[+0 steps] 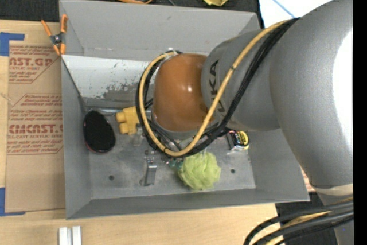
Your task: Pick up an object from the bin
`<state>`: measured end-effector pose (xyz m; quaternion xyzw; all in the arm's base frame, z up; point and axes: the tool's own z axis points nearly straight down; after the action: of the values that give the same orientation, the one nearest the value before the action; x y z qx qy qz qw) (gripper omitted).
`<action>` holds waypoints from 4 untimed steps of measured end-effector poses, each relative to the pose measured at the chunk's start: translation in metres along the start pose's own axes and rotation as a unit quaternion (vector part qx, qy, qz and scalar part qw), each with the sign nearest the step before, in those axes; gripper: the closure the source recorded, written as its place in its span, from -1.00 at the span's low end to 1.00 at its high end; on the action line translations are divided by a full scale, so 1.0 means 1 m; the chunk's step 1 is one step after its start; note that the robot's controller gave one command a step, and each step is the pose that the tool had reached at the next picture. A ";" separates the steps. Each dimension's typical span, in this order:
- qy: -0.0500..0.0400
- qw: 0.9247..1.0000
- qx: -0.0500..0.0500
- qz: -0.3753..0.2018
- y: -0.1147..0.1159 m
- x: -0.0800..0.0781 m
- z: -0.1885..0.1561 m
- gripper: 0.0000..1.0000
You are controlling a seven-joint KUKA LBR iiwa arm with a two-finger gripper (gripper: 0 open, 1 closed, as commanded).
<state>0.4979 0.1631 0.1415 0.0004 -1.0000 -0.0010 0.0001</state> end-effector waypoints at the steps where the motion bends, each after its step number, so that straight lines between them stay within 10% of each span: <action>1: 0.000 1.000 0.000 0.000 0.000 0.000 0.000 -1.00; 2: 0.001 1.000 0.000 0.025 -0.042 0.012 -0.099 -1.00; 3: 0.001 1.000 0.000 -0.021 -0.099 -0.027 -0.005 -1.00; 4: 0.004 0.999 0.001 -0.036 -0.107 -0.022 0.014 -1.00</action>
Offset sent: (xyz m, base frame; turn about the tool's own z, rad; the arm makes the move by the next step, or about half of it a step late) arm -0.0118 -0.0436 0.1014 0.0527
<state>0.5196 0.0562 0.1271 0.0367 -0.9993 0.0005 0.0040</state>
